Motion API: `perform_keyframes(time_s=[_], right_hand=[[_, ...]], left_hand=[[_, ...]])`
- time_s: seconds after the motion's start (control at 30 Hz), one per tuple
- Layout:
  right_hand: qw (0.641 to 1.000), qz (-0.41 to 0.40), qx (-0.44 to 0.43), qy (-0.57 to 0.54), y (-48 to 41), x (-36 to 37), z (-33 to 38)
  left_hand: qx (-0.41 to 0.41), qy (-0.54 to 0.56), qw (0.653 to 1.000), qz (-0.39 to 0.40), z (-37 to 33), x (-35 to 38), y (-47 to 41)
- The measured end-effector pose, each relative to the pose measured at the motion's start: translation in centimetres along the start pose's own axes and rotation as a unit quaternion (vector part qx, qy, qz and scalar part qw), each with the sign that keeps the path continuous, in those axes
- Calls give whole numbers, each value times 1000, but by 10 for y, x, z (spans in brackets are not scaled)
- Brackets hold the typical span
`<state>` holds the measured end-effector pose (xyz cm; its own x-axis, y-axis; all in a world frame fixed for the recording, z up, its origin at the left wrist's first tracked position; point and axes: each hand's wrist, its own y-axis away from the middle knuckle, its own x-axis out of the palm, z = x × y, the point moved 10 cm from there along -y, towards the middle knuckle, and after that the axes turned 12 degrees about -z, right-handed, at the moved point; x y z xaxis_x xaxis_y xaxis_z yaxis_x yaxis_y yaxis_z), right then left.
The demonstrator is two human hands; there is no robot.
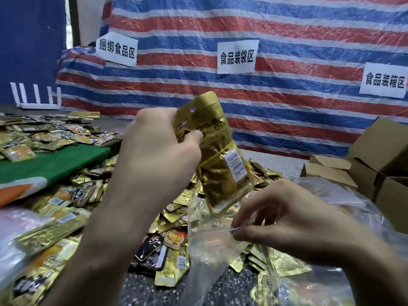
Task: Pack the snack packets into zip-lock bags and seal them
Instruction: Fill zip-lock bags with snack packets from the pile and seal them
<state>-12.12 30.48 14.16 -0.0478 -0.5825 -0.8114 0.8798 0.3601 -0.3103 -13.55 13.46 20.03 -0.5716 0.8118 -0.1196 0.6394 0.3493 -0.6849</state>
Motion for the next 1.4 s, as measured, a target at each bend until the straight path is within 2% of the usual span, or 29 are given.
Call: perform_keyframes(time_s=[0.07,0.13,0.23,0.4,0.47,0.53,0.6,0.7,0.77,0.9,1.0,1.07,1.13,1.23,1.3,1.4], right_hand=[[1000,-19,2,-18,0,-4,1],[999,-44,-4,-21,-1,-8,3],[996,-86,-19,-34,-5,-12,7],[966,-236,-86,-66,-2,-39,20],[952,-284,-94,-65,1,-50,20],[941,-319,-92,-67,4,-58,19],[929,-354,-87,-72,8,-67,16],[917,-387,-67,-74,14,-77,11],[928,-364,-52,-56,13,-78,7],[974,-221,-39,-8,10,-62,-3],[990,-142,-14,3,12,-54,-16],[994,-112,-3,17,13,-52,-23],[996,-87,3,21,13,-48,-27],[998,-67,0,13,12,-43,-27],[998,-69,-1,9,11,-43,-26],[997,-74,-4,0,10,-43,-24]], left_hand=[[37,-42,998,-23,-4,-5,-2],[33,-49,998,-7,-1,1,-3],[12,-33,998,57,6,20,1],[12,-40,985,168,13,52,14],[5,-3,974,225,14,66,20],[32,28,966,254,7,71,24],[63,23,951,302,3,79,28],[80,6,896,436,4,88,47],[107,5,873,476,5,86,53],[132,22,887,442,8,85,44],[90,109,892,430,5,87,41],[44,161,908,384,12,90,28],[12,165,932,322,29,93,14],[45,21,950,308,62,110,10],[56,-93,935,338,90,126,16],[29,-218,920,323,137,139,15]])
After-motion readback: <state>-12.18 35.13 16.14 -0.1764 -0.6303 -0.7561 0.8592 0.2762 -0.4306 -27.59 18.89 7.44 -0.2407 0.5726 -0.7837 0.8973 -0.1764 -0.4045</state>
